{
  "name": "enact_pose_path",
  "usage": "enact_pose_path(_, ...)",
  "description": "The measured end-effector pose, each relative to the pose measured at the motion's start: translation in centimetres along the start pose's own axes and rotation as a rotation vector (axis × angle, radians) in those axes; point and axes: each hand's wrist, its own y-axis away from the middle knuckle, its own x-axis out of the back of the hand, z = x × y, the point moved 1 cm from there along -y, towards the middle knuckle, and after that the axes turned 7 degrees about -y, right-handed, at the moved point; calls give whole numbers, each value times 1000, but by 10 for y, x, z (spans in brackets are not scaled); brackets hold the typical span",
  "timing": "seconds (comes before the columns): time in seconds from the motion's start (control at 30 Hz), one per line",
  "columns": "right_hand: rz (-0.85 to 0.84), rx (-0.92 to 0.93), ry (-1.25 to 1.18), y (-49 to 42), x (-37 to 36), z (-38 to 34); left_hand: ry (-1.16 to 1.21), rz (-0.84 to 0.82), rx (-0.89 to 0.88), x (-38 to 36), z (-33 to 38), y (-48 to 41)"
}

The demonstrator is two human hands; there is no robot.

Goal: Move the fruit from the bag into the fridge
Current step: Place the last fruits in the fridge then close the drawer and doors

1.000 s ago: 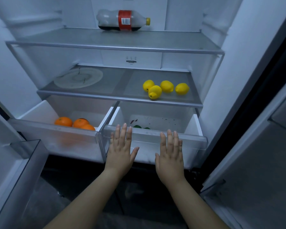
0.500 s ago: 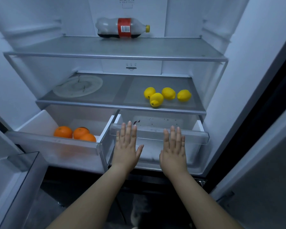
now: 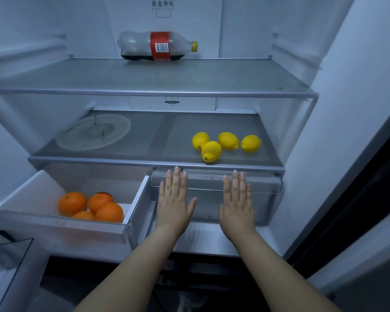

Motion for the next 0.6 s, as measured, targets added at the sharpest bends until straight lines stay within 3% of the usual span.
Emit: enact_pose_path(0.6, -77, -135, -77, -17, -18, -6, -6, -56, 86, -22, 10, -18)
